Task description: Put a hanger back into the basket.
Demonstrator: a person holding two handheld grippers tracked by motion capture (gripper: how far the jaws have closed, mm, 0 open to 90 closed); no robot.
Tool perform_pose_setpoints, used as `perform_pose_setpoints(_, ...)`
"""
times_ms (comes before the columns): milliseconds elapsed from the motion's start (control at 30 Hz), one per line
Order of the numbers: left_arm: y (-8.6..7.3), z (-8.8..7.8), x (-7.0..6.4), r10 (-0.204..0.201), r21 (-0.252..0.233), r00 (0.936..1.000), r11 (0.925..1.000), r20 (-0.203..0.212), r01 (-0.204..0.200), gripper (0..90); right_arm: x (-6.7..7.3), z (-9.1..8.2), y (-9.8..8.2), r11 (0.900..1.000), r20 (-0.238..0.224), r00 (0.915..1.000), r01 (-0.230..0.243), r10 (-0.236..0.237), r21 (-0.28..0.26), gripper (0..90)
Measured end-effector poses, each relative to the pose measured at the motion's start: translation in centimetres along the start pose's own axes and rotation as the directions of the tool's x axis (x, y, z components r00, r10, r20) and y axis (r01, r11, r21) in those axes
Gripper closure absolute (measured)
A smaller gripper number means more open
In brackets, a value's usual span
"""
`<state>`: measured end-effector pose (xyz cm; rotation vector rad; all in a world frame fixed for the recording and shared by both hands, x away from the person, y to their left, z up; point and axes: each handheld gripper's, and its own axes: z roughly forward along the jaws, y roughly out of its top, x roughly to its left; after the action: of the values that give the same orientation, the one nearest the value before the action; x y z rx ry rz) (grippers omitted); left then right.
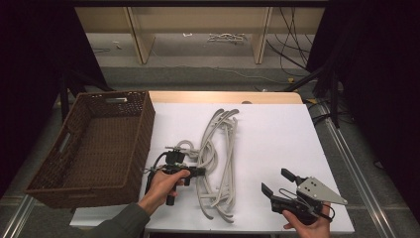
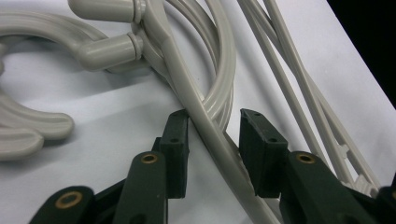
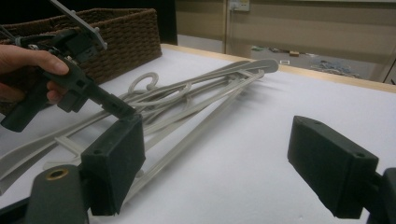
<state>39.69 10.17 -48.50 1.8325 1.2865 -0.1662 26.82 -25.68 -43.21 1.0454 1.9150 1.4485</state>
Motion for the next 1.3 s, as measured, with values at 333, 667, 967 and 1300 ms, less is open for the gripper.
perform_pose_setpoints(333,0.1,-0.7,0.3,-0.018,-0.013,0.9998,0.9998,0.004,0.018,69.7,0.0,0.0,0.0,1.000,-0.009,1.0000,0.001,-0.001,0.012,20.0)
perform_pose_setpoints(667,0.6,-1.5,1.8,-0.115,-0.085,0.9918,0.9891,0.055,0.120,77.2,0.0,-0.1,0.0,1.000,-0.007,1.0000,-0.001,0.001,0.013,20.0)
perform_pose_setpoints(967,1.3,-3.0,1.4,-0.094,-0.157,0.9920,0.9819,0.085,0.106,79.6,0.0,0.0,0.0,1.000,-0.020,0.9998,-0.005,0.005,0.004,20.1)
perform_pose_setpoints(1300,2.3,-4.7,0.7,-0.058,-0.177,0.9907,0.9810,0.124,0.079,80.0,0.1,0.2,0.0,1.000,-0.031,0.9995,-0.008,0.008,-0.004,20.1)
